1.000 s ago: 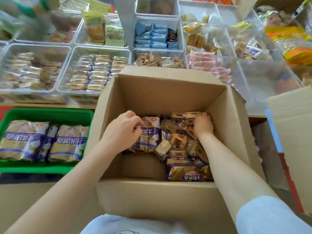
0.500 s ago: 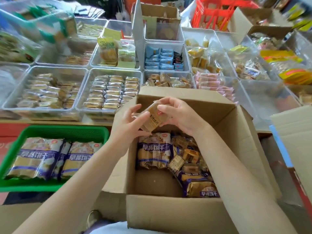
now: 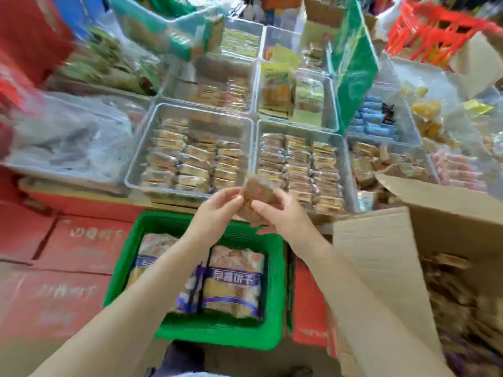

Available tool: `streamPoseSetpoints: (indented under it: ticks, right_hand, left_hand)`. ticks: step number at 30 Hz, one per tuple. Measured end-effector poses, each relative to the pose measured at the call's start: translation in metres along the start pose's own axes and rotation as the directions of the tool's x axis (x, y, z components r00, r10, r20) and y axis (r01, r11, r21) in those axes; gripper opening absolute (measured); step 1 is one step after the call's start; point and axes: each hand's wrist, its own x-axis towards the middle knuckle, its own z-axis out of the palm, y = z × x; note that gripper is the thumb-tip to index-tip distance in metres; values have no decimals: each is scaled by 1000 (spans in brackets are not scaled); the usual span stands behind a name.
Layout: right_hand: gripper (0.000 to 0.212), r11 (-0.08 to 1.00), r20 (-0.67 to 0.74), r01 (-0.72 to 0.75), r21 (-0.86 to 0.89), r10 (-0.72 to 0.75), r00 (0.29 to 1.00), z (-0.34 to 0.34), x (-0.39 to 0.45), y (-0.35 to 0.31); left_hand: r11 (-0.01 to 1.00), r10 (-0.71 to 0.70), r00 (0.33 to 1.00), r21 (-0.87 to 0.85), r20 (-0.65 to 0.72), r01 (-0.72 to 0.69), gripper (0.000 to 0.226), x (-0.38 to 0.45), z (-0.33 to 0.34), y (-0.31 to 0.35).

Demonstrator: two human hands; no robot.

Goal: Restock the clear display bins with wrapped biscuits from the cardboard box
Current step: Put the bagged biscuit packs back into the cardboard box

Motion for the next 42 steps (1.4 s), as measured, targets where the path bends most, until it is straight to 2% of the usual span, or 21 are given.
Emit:
streamPoseSetpoints:
  ticks: [2, 4, 6, 8, 10, 12, 13, 14, 15, 18, 20, 23, 28, 33, 36, 39, 42]
  right_hand:
    - [28, 993, -65, -8, -116, 0, 998, 39, 27, -3]
    - [26, 976, -116, -10, -220, -16, 993, 66, 51, -8]
    - [20, 958, -164, 12, -287, -62, 985, 82, 72, -14]
    - [23, 911, -235, 38, -411, -147, 961, 91, 94, -18]
    - [36, 776, -247, 2, -630, -203, 948, 93, 113, -19]
    - [41, 508, -163, -71, -859, -139, 977, 95, 127, -18]
    - [42, 350, -112, -84, -933, -62, 992, 96, 132, -18]
    - [43, 241, -70, -73, -968, 18, 997, 97, 135, -20]
    - [43, 209, -40, -58, -976, 92, 995, 99, 138, -21]
    - [39, 340, 15, -79, -937, 265, 964, 108, 146, -30]
    - [34, 397, 16, -106, -911, 292, 956, 112, 153, -31]
    - [26, 431, -31, -162, -888, 295, 955, 113, 169, -26]
    - [22, 459, -26, -196, -867, 352, 936, 112, 189, -21]
    - [33, 437, -6, -151, -887, 317, 948, 120, 189, -8]
    - [29, 404, 13, -57, -913, 168, 986, 124, 175, -5]
    - [27, 553, 19, 13, -833, 5, 1000, 110, 143, -15]
    - [24, 651, 7, 92, -753, -132, 991, 73, 95, -27]
  left_hand:
    - [961, 10, 994, 277, -107, 20, 29, 16, -58, -12]
    - [839, 84, 982, 543, -168, 21, 41, 34, -108, -25]
    - [646, 137, 983, 763, -123, 6, 54, 55, -144, -43]
    - [409, 105, 994, 912, -7, -37, 63, 75, -169, -62]
    - [236, 98, 990, 963, 105, -126, 63, 86, -184, -78]
    - [177, 146, 978, 969, 149, -174, 63, 90, -190, -86]
    - [178, 151, 977, 968, 151, -177, 66, 90, -191, -86]
    - [186, 143, 978, 967, 151, -176, 68, 91, -191, -86]
    - [195, 138, 979, 965, 149, -174, 68, 91, -191, -86]
    - [219, 138, 980, 961, 140, -168, 67, 91, -190, -85]
    - [216, 142, 980, 962, 137, -166, 65, 91, -191, -85]
    - [220, 149, 980, 962, 131, -162, 63, 91, -191, -86]
    - [206, 131, 983, 966, 129, -154, 59, 91, -190, -84]
    - [211, 121, 985, 967, 120, -143, 56, 91, -189, -82]
    - [244, 81, 991, 962, 105, -122, 54, 90, -187, -77]
    - [338, 123, 991, 937, 51, -90, 58, 83, -168, -61]
    - [480, 258, 964, 858, 58, -181, 58, 64, -108, -33]
